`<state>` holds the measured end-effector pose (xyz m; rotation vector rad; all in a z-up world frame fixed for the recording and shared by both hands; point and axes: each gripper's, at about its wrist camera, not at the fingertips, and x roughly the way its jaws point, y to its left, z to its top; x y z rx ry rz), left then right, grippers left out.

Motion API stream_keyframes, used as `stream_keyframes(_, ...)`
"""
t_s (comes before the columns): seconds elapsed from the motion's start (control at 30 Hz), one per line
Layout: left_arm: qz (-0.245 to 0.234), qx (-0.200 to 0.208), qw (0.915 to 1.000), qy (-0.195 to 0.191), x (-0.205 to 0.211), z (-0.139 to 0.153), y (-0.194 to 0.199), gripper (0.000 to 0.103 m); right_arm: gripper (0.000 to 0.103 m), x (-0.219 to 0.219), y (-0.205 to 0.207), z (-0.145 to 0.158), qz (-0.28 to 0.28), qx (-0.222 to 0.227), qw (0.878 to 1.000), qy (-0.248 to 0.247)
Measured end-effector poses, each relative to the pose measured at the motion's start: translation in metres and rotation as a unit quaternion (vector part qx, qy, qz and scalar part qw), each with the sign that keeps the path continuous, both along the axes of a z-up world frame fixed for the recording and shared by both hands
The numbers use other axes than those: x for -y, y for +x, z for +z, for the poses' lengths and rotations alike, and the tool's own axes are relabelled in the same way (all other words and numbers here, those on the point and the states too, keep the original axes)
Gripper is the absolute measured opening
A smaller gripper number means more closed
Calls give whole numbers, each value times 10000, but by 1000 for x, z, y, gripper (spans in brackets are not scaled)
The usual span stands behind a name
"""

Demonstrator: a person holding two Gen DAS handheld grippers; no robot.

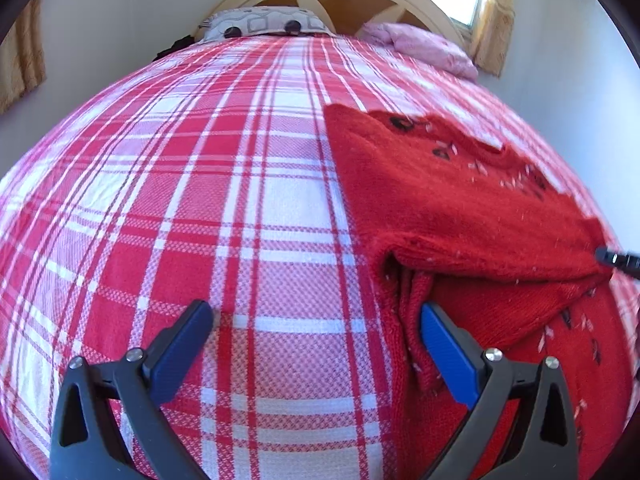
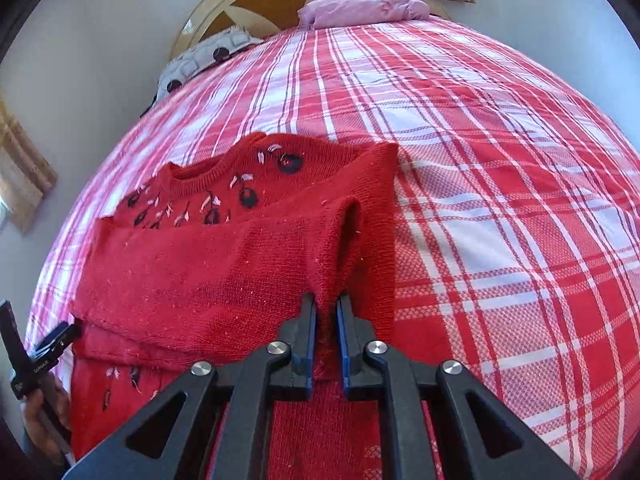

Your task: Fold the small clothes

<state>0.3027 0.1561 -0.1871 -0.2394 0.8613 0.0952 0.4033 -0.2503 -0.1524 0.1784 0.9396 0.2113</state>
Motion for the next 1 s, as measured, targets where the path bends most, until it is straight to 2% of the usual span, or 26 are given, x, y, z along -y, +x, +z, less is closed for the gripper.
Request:
stream_keyframes(0.03,56,44,9999,-73,-4,1,-2,103,26,2,-2,2,-74,30,10000,-7)
stream_keyframes(0.1,169,90,9997,-142,-8,1,-4,103,36,2,-8,10,-161,175,9995,-191)
stream_keyframes(0.13,271,97,9995,-135,-10,2,-6,103,38,0,-10,13,-151,235,9993,-252)
stream_keyframes(0.23,388,62,9991,-131,-12,1,-6,103,38,-11,-23,28,22,586,9972,-470)
stream_keyframes(0.33,428,-11,9991,-10,-9,1,-4,103,40,-30,-31,34,489,786,9944,-501)
stream_keyframes(0.43,562,-93,9983,76,-10,-1,-3,103,42,-47,-25,16,933,416,9928,-622)
stream_keyframes(0.47,590,-117,9982,86,-11,-1,-3,103,42,-49,-19,3,889,127,9930,-771)
stream_keyframes(0.5,630,-135,9979,99,-12,-2,-3,103,43,-49,-16,-4,853,36,9931,-799)
stream_keyframes(0.63,648,-95,9978,96,-13,0,-7,103,43,-46,-23,3,851,185,9938,-695)
stream_keyframes(0.8,835,440,9955,-28,-19,16,-25,103,43,-47,-34,18,880,506,9916,-798)
stream_keyframes(0.9,824,592,9946,235,-9,28,-25,103,44,-46,-32,18,817,573,9914,-849)
stream_keyframes(1.0,590,516,9955,538,8,37,-11,103,44,-52,-29,11,852,556,9888,-1095)
